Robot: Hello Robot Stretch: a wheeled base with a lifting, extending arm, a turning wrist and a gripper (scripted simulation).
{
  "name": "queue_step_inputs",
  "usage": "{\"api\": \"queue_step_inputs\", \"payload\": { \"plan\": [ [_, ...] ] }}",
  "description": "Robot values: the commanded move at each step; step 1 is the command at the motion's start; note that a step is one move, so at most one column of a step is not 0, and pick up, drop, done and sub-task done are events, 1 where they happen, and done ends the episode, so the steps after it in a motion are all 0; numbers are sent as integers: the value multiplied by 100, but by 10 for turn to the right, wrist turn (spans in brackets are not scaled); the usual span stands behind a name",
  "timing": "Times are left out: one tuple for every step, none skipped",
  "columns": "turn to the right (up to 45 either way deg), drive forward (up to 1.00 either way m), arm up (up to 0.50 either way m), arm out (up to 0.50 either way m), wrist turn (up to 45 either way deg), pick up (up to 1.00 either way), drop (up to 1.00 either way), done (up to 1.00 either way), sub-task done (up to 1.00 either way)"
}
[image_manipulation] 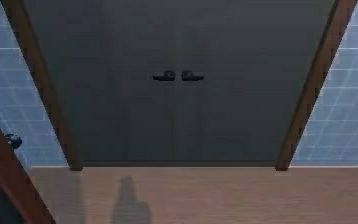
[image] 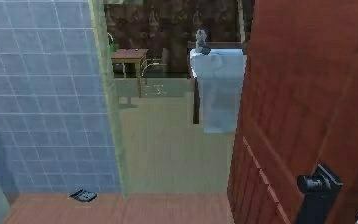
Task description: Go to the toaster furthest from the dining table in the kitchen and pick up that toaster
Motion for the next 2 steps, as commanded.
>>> {"api": "queue_step_inputs", "payload": {
  "plan": [
    [-450, 0, 0, 0, 0, 0, 0, 0, 0],
    [-450, 0, 0, 0, 0, 0, 0, 0, 0]
  ]
}}
